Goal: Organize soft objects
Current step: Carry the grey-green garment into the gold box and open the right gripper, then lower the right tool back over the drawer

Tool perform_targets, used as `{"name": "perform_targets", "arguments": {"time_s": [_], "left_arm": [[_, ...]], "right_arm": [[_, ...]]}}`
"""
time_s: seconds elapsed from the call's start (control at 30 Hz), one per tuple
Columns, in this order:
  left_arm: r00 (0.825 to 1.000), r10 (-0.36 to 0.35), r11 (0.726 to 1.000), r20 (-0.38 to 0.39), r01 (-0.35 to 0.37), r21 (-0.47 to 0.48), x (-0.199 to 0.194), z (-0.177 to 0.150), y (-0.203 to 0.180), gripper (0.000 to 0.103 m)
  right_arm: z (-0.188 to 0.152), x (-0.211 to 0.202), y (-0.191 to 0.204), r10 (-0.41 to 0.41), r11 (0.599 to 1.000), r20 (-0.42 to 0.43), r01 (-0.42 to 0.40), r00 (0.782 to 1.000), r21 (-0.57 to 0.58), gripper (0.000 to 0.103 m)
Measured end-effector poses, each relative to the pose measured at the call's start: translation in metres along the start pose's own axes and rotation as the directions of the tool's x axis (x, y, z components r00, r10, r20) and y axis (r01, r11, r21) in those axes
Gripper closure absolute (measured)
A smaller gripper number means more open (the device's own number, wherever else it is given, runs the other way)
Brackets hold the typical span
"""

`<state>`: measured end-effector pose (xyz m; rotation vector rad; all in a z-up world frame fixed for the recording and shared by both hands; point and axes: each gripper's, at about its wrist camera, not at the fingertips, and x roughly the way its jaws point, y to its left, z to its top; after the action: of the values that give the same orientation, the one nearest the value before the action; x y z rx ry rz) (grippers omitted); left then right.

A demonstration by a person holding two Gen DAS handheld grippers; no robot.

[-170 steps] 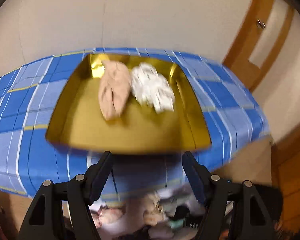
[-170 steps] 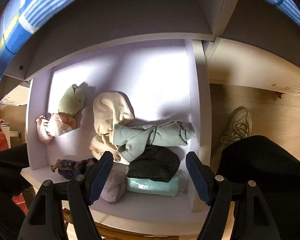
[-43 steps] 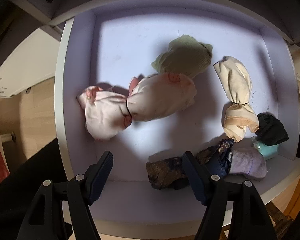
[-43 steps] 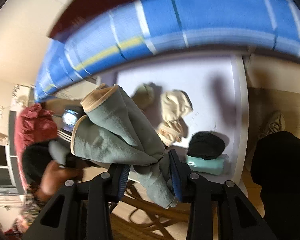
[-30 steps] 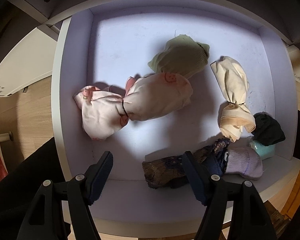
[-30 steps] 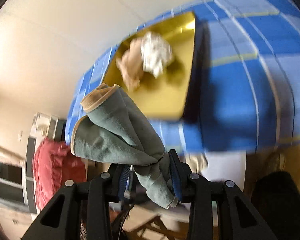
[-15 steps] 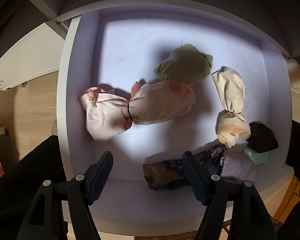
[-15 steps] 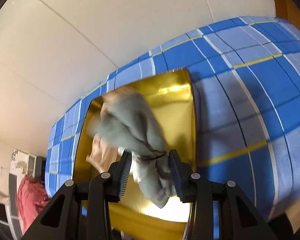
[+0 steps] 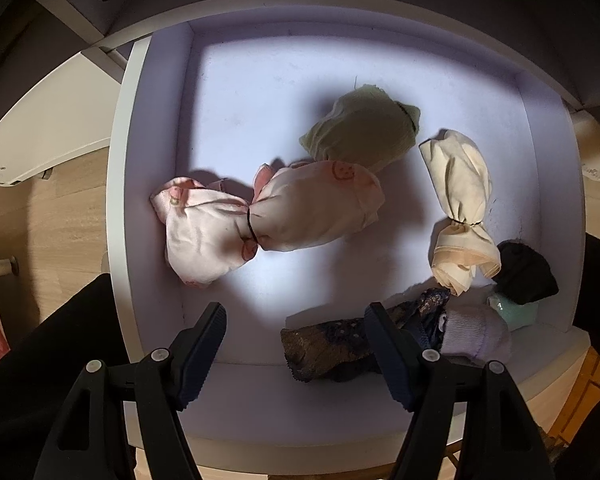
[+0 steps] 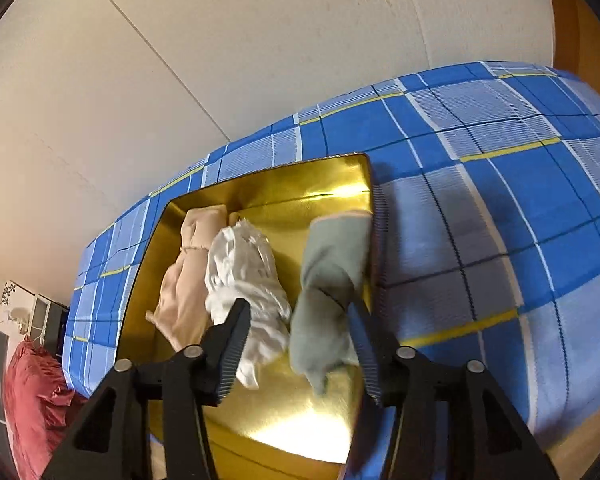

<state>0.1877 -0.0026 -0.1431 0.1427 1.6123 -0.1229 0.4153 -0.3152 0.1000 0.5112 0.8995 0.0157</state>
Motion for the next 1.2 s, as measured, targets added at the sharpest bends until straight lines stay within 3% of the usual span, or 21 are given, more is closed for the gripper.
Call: {"name": "perform_targets", "arguments": {"time_s": [0.23,0.5,0.77,0.93,1.03,1.1,1.2], "left_arm": [[0.999,0.034,0.999,-0.007,-0.034,-0.004,0.007,-0.003,0.000,0.031],[0.998,0.058,0.998,-0.022,-0.058,0.010,0.015,-0.008,0.000,0.031],[0.997,0.067,0.998,-0.034,-0.067,0.005,0.021,-0.008,0.003,0.031],[0.997,0.070,0.998,-0.038,-0.070,-0.005,0.026,-0.011,0.008,0.030],[0.997,0.063,0.998,-0.040,-0.064,-0.023,0.026,-0.011,0.016,0.030],[0.998,0.056,0.997,-0.038,-0.058,-0.042,0.026,-0.011,0.022,0.030],[0.998,0.048,0.996,-0.033,-0.051,-0.069,0.026,-0.011,0.028,0.030]], "right_arm": [[-0.036,-0.026,-0.017,0.015,1.000,0.002,-0.015,1.000,-0.028,0.047],[-0.099,-0.049,-0.046,0.003,0.998,-0.010,-0.004,1.000,-0.056,0.042],[-0.173,-0.019,-0.062,-0.066,0.990,-0.197,0.040,0.978,-0.135,0.042],[-0.212,0.011,-0.066,-0.098,0.985,-0.306,0.048,0.947,-0.166,0.041],[-0.234,0.032,-0.067,-0.128,0.979,-0.376,0.056,0.918,-0.196,0.038],[-0.249,0.045,-0.074,-0.149,0.977,-0.435,0.064,0.888,-0.203,0.036],[-0.272,0.070,-0.088,-0.203,0.974,-0.540,0.113,0.817,-0.196,0.035]]}}
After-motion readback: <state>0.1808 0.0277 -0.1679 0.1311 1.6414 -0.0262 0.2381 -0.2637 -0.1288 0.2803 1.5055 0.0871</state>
